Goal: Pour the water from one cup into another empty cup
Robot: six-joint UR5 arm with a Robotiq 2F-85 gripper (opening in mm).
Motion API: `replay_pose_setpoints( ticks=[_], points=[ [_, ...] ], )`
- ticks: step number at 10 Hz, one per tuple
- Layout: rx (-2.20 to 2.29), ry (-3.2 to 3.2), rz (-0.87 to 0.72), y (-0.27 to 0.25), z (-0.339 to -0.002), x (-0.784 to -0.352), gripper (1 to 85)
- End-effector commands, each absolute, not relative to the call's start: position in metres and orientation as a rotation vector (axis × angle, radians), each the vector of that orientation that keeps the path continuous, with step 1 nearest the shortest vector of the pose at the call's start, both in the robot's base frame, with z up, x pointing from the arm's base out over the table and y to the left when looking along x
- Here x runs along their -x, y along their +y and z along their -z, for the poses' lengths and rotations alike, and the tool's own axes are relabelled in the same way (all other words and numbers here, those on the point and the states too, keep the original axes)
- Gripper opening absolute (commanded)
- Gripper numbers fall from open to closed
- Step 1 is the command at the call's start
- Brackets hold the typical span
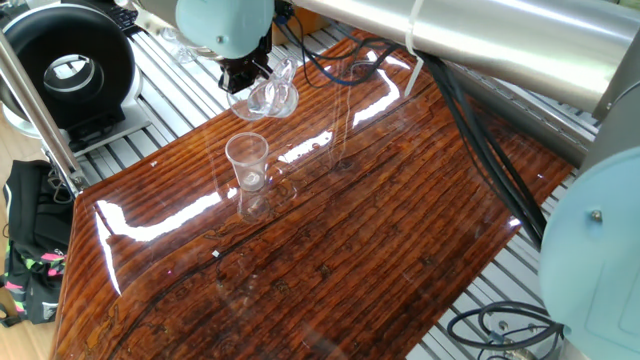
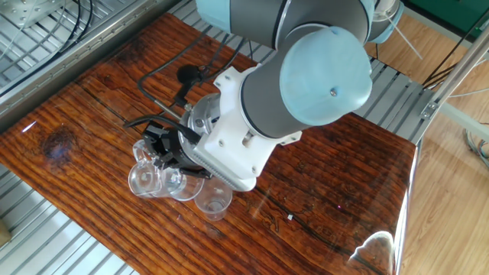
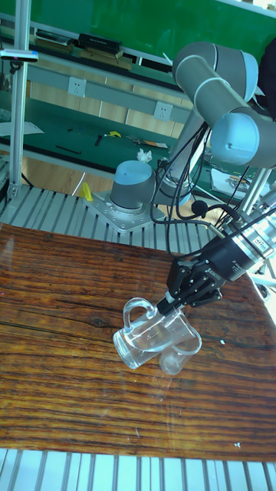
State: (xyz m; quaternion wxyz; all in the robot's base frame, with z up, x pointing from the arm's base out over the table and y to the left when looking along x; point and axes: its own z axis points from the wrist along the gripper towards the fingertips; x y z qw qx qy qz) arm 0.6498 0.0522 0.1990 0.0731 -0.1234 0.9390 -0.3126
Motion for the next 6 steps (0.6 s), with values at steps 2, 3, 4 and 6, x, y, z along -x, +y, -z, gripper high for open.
replay_pose_setpoints(
  ticks=[2, 3, 4, 6],
  points=[
    [0.364, 2.811, 0.959, 0.054, -0.204, -0.651, 1.7],
    [0.372, 2.800, 0.983, 0.055, -0.209, -0.652, 1.7],
    [0.373, 2.799, 0.983, 0.057, -0.210, -0.652, 1.7],
    [0.386, 2.787, 1.000, 0.054, -0.211, -0.654, 1.7]
  ],
)
